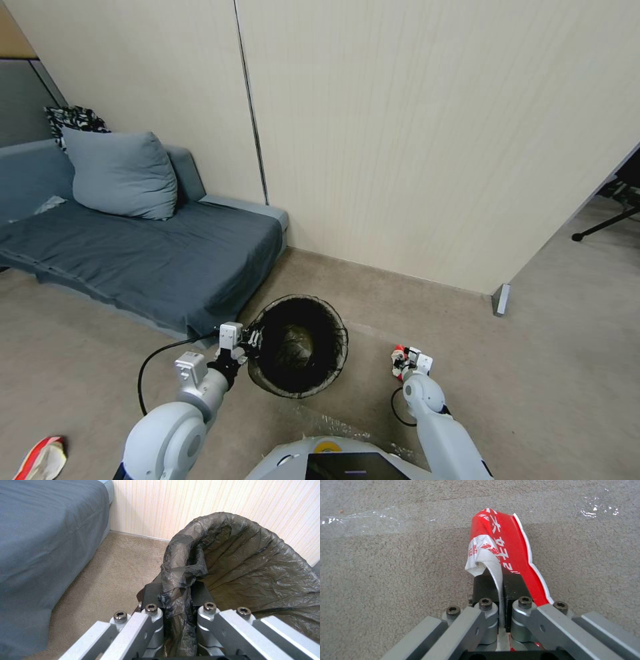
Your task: Pick up the trash bin, then pick up the garbage from the floor and place it into the trash bin.
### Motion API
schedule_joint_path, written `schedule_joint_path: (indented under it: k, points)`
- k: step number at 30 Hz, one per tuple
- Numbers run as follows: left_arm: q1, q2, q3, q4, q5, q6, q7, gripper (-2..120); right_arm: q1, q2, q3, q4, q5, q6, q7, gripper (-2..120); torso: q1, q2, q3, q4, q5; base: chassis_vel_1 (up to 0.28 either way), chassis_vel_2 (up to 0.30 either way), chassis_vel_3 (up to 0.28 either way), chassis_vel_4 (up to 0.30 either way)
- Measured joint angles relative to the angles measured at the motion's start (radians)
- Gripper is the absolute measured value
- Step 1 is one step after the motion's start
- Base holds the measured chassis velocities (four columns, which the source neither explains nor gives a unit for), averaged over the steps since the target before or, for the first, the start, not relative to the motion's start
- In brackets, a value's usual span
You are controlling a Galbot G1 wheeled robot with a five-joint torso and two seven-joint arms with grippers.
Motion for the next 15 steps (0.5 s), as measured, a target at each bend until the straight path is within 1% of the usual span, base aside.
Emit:
schedule_joint_path:
  k: [12, 14, 15]
  points:
    - [-0.005, -0.006, 0.003, 0.003, 0.0, 0.0, 0.0, 7, 0.003, -0.003, -0.006, 0.005, 0.002, 0.004, -0.004, 0, 0.0, 0.0, 0.0, 0.0, 0.0, 0.0, 0.0, 0.0, 0.0]
    - [-0.005, -0.006, 0.003, 0.003, 0.0, 0.0, 0.0, 7, -0.003, -0.004, -0.005, 0.016, -0.001, 0.007, -0.006, 0, 0.0, 0.0, 0.0, 0.0, 0.0002, 0.0, 0.0, 0.0, 0.0]
    - [-0.004, -0.006, 0.001, 0.003, 0.0, 0.0, 0.0, 7, -0.016, -0.012, 0.003, 0.062, -0.007, 0.009, -0.006, 0, 0.0, 0.0, 0.0, 0.0, 0.0002, 0.0, 0.0, 0.0, 0.0]
